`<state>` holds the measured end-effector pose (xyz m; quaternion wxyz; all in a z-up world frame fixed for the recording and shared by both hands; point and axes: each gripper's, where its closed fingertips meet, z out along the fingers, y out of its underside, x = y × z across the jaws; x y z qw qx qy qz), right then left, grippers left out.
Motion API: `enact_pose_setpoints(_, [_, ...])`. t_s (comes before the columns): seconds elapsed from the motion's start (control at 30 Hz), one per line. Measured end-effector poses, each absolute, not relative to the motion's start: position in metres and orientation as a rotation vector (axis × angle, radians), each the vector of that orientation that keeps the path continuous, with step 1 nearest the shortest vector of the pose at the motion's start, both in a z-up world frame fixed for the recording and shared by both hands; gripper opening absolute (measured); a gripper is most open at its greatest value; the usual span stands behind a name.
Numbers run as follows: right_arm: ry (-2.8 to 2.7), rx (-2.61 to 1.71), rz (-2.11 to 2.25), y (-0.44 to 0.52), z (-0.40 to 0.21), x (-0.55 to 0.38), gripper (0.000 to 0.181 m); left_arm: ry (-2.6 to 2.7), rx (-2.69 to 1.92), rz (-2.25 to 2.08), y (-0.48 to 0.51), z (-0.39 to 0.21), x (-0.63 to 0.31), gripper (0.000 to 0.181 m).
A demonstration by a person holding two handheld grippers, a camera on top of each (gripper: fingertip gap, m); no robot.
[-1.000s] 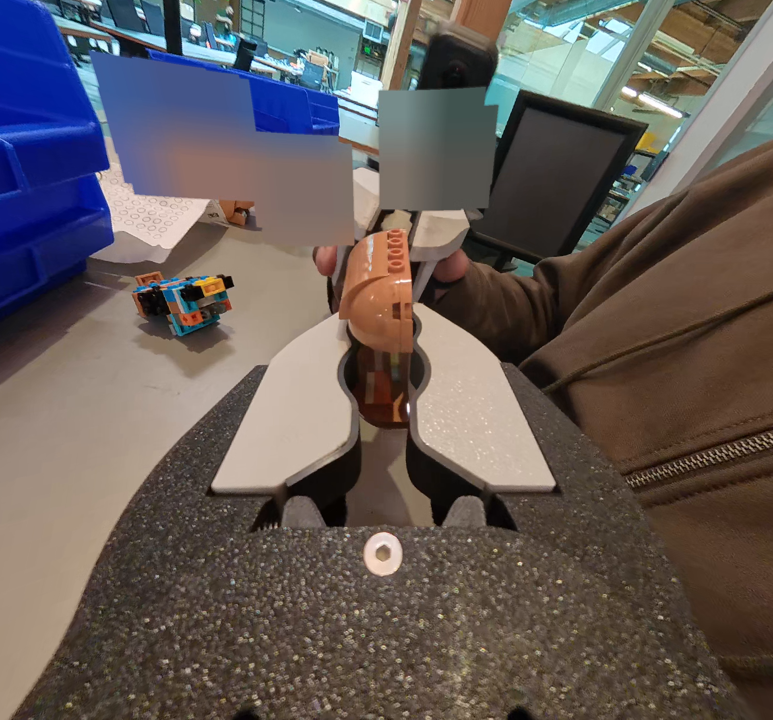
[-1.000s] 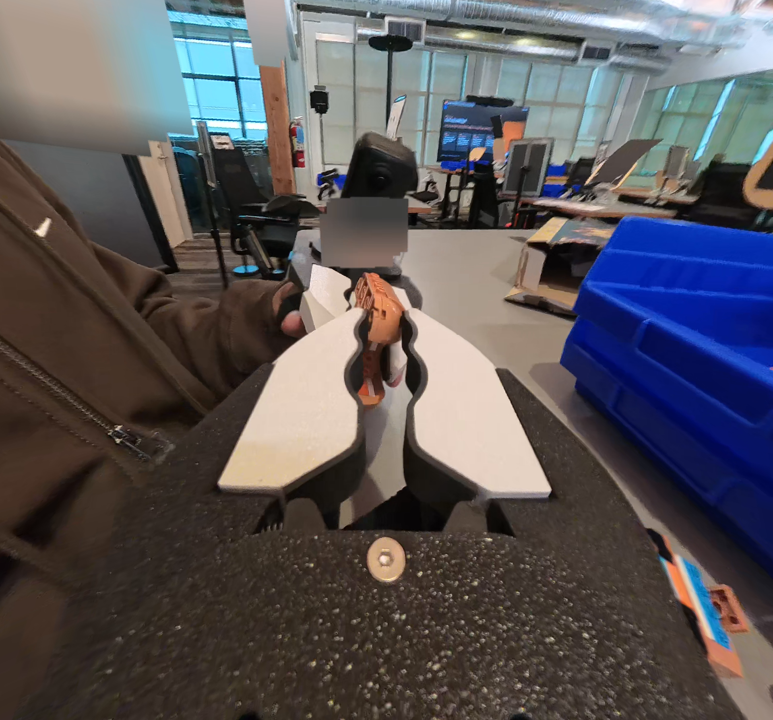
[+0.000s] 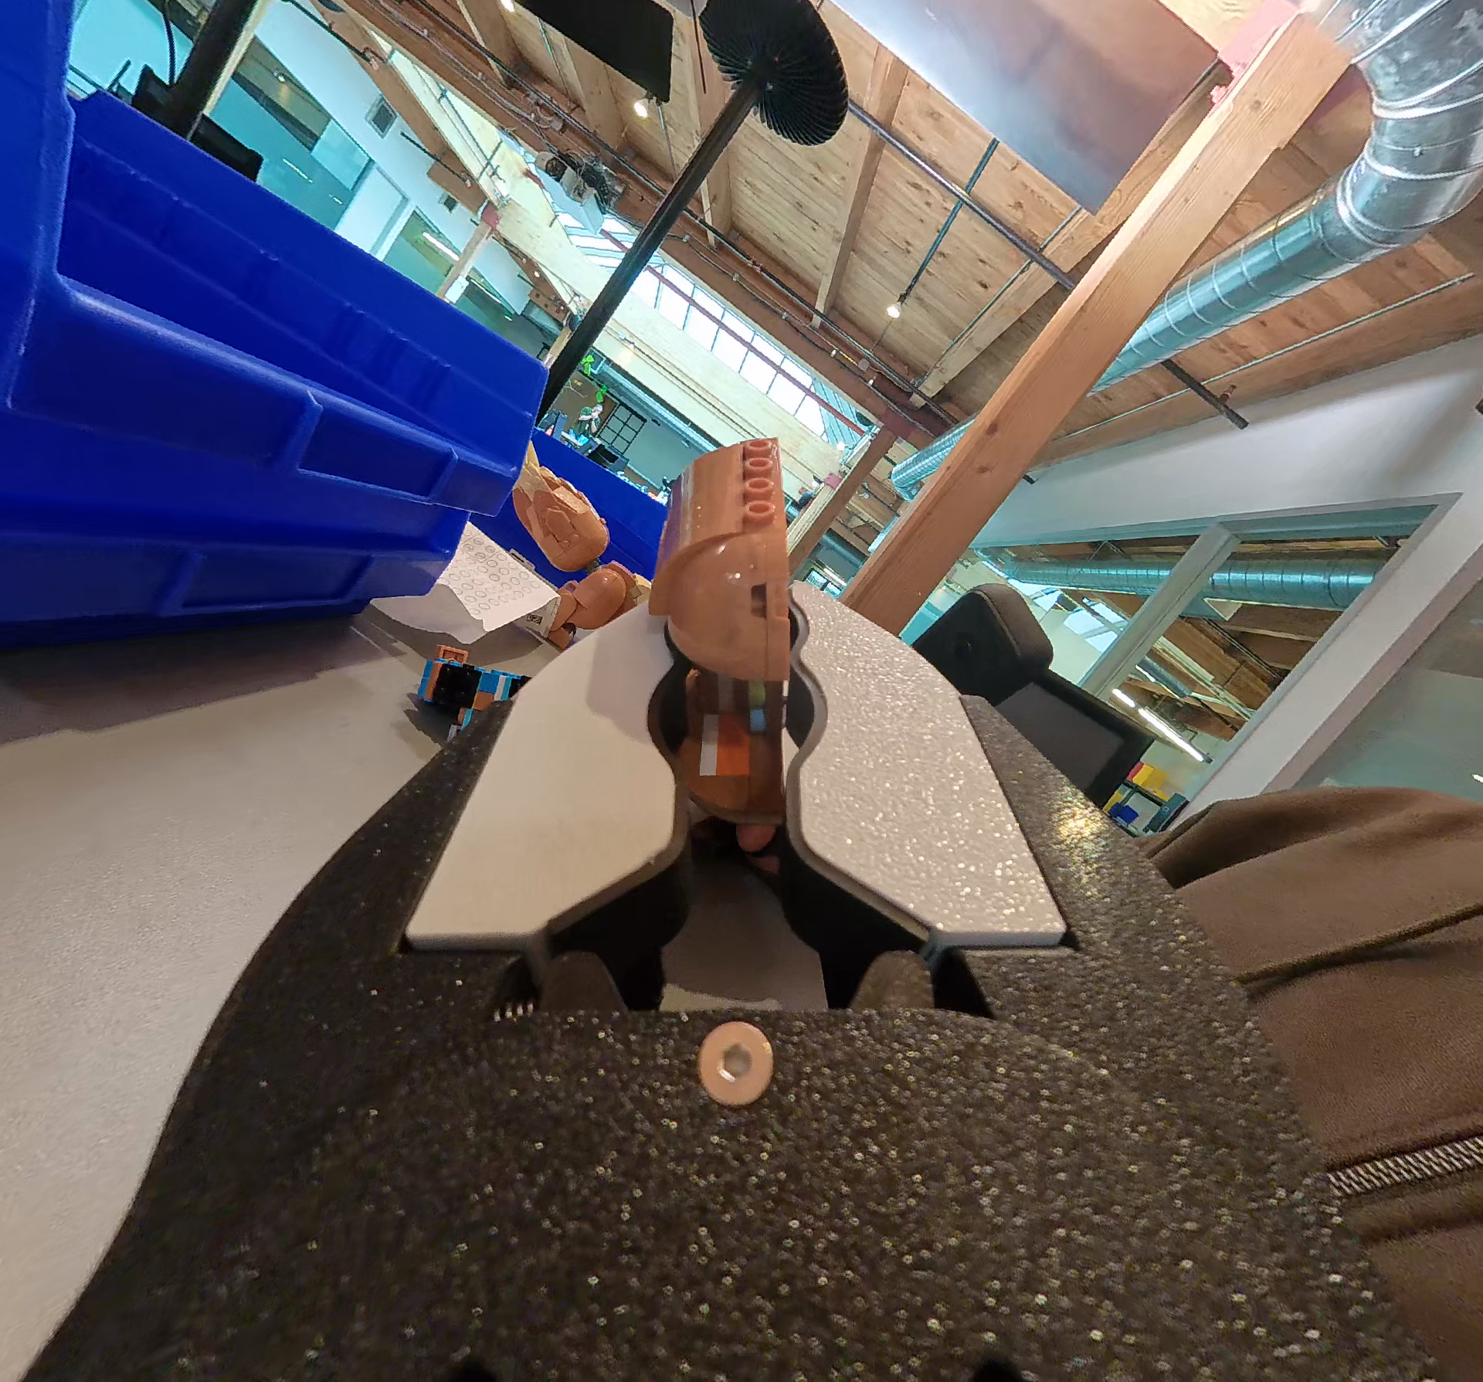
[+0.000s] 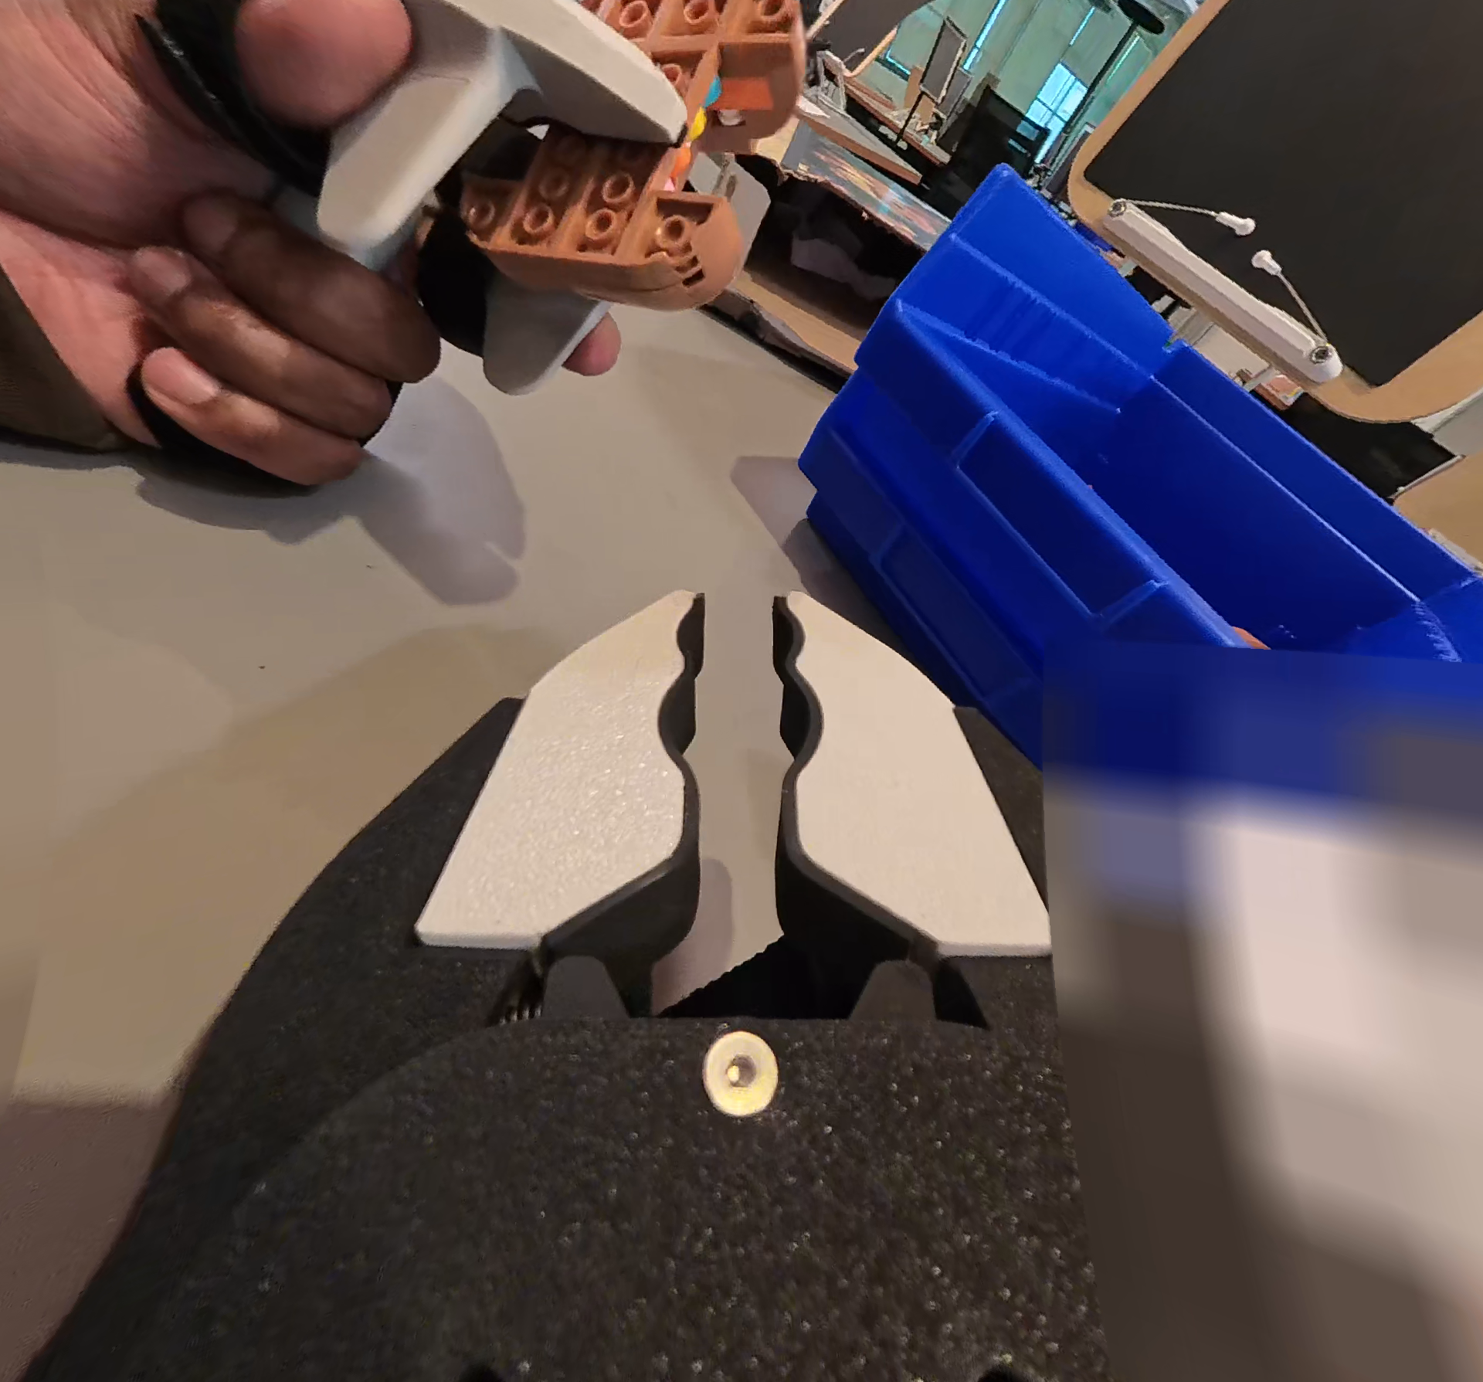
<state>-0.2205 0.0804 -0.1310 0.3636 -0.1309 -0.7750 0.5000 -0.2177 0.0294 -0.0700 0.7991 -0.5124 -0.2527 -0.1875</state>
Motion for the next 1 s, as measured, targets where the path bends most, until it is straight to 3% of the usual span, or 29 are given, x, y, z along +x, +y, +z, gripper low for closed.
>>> enact_pose_setpoints(0.53, [-1.954,-0.396,1.233,0.091,-0.129,-0.229,0.015,-0.554,-1.138,-0.356,0.031,-0.073,-0.219,0.021])
enact_pose_setpoints(0.67, [-1.832,-0.585,1.132,0.133,-0.122,-0.249,0.016,-0.666,-1.404,0.099,0.017,-0.098,-0.246,0.02])
enact_pose_setpoints(0.8, [-1.899,-0.673,1.14,0.155,-0.133,-0.253,0.032,-0.616,-1.954,0.799,-0.005,-0.151,-0.271,0.02])
enact_pose_setpoints(1.0, [-1.989,-0.57,1.019,0.151,-0.148,-0.251,0.034,-0.48,-2.206,1.009,0.0,-0.18,-0.273,0.02])
